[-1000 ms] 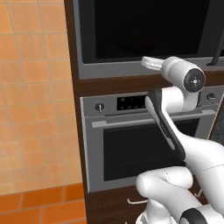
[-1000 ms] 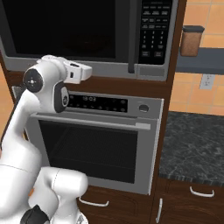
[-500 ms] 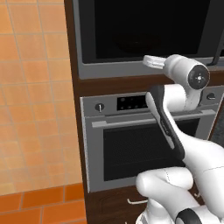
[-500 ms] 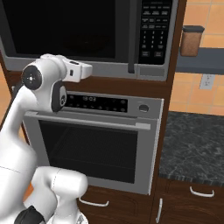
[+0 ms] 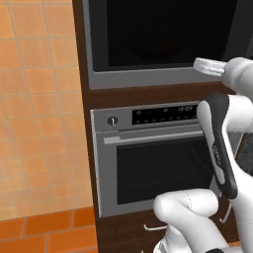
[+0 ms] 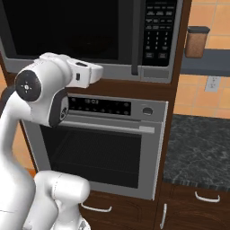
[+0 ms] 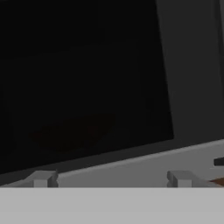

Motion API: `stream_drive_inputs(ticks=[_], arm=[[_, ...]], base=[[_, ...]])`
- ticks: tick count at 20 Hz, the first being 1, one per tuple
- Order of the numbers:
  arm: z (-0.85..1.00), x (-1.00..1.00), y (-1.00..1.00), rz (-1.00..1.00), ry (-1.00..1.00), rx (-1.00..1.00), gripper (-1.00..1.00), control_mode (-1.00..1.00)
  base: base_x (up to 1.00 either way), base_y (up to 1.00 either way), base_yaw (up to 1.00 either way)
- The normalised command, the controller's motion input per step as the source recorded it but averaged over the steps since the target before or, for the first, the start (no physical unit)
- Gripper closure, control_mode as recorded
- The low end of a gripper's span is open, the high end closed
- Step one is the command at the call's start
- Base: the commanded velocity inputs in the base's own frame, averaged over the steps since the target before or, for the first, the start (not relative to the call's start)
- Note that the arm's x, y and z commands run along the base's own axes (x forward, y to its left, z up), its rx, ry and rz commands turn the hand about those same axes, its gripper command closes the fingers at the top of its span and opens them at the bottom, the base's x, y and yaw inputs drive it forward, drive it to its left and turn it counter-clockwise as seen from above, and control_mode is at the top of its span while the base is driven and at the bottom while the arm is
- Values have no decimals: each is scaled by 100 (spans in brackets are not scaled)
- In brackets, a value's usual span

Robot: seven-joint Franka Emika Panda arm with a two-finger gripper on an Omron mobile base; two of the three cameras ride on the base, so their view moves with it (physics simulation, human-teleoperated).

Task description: Open the microwave, place the bowl with waffle inside the microwave, then close the microwave door and turn it on.

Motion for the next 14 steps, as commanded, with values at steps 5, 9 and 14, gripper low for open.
stream_drive_inputs(ticks=[5, 9, 14], arm=[[19, -100, -52, 0, 0, 0, -100, -100], [2, -100, -33, 0, 0, -4, -100, -100], [0, -40, -45, 0, 0, -5, -100, -100]], base=[[0, 0, 0], [0, 0, 0], [0, 0, 0]])
